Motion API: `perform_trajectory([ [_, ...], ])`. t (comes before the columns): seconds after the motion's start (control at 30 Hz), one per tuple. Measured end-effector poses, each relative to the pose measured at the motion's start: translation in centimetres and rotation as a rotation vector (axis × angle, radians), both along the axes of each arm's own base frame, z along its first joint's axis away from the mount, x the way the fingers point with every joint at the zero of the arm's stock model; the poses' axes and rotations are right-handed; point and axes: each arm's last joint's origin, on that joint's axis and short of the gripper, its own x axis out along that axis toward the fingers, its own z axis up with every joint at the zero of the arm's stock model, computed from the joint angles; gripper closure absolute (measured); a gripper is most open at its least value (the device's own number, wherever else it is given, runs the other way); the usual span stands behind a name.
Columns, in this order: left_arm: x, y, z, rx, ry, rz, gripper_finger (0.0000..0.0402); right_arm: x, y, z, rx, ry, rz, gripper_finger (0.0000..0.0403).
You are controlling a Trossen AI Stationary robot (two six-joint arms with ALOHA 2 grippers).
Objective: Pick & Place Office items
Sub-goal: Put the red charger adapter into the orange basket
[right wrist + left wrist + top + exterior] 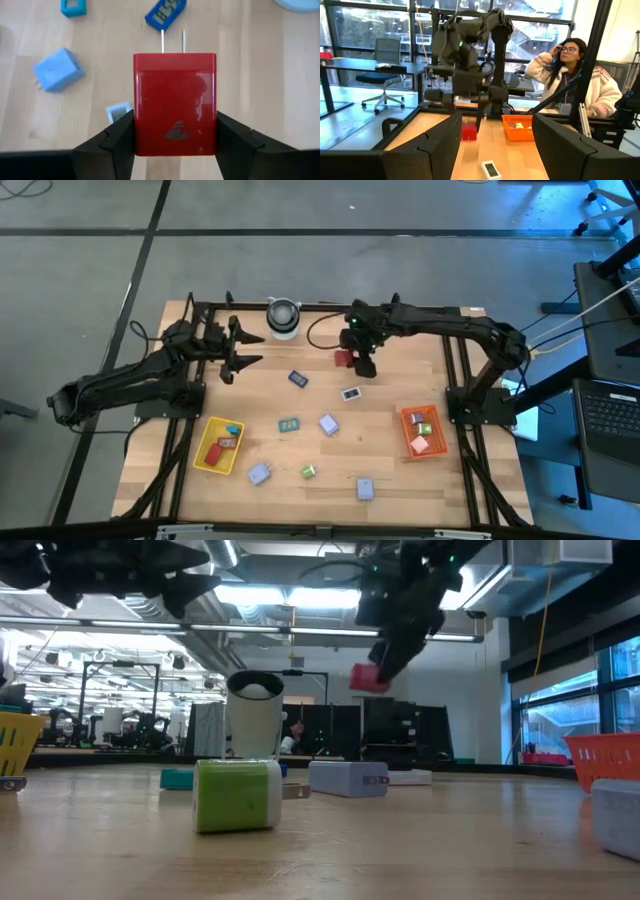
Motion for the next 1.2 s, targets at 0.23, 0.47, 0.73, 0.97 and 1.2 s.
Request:
perform_trajectory([
  [0.23,-0.7,-0.4,0.1,-0.006,0.009,0.007,0.0164,-2.8,1.1,2.6,0.053,0.112,-0.082,0.0193],
  [0.47,-0.7,-0.4,0.0,-0.007,0.011,0.007,0.0164,-5.5,3.4,4.5,0.055,0.239,-0.178,0.0193],
  [0.73,-0.7,-0.4,0.0,-0.001,0.011,0.008,0.0164,-8.2,6.3,7.1,0.069,0.227,-0.251,0.0193],
  [0.97,-0.7,-0.4,0.0,-0.001,0.012,0.007,0.0164,-11.6,8.4,9.5,0.043,0.109,-0.343,0.0193],
  [1.2,-0.7,-0.4,0.0,-0.012,0.011,0.004,0.0164,-14.7,10.3,5.7,0.11,-0.04,-0.371,0.0193],
])
